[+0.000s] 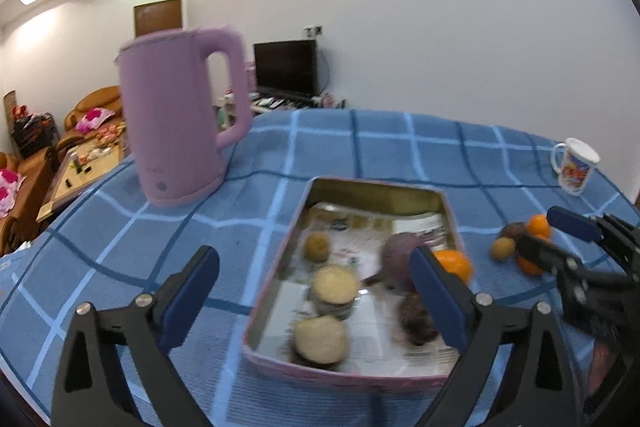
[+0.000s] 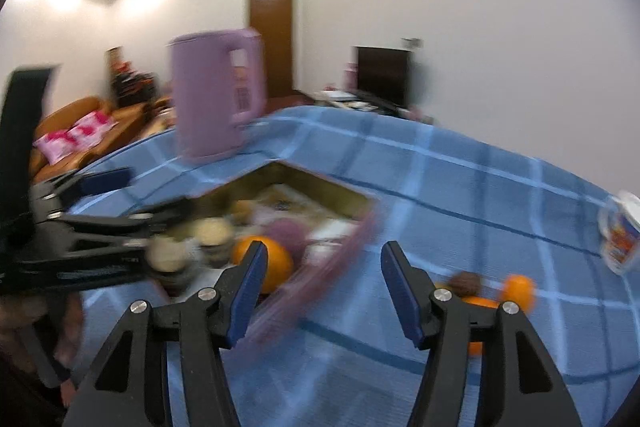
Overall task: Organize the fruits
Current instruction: 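Grasp a small brown kiwi-like fruit with the left gripper while the right grasps another orange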
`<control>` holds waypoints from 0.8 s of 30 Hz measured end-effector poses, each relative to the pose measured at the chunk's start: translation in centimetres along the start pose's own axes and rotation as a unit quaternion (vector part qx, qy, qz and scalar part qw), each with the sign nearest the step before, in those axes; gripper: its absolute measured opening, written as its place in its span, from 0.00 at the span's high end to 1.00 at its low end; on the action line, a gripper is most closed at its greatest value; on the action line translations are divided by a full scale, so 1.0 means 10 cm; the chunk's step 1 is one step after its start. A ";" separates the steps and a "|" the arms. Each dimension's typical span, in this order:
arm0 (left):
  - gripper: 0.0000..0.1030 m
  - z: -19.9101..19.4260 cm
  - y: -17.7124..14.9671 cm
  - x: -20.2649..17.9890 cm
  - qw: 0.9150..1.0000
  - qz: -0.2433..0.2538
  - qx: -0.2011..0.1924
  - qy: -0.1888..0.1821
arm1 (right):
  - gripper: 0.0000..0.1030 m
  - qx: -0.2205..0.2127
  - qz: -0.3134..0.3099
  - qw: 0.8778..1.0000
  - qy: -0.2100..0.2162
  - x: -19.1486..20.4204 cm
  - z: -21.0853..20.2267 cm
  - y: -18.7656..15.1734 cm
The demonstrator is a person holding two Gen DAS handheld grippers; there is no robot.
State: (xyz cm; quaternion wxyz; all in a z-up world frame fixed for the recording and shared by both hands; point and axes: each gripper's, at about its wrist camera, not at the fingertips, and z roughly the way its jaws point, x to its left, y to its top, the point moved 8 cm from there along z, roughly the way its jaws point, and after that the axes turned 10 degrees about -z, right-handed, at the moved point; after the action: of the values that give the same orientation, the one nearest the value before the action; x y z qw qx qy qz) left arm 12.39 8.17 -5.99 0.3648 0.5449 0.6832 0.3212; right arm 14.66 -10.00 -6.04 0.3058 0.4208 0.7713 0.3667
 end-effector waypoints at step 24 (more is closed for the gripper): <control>0.15 0.28 -0.17 -1.18 0.994 0.081 0.042 -0.054 | 0.52 0.085 0.124 0.987 -0.048 -0.93 0.16 -0.66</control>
State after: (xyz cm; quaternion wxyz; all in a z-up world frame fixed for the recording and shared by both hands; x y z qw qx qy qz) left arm 15.57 -3.56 -7.12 0.3505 0.6298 0.6294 0.2904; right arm 17.37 -20.11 -10.88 0.2576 0.5548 0.7259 0.3145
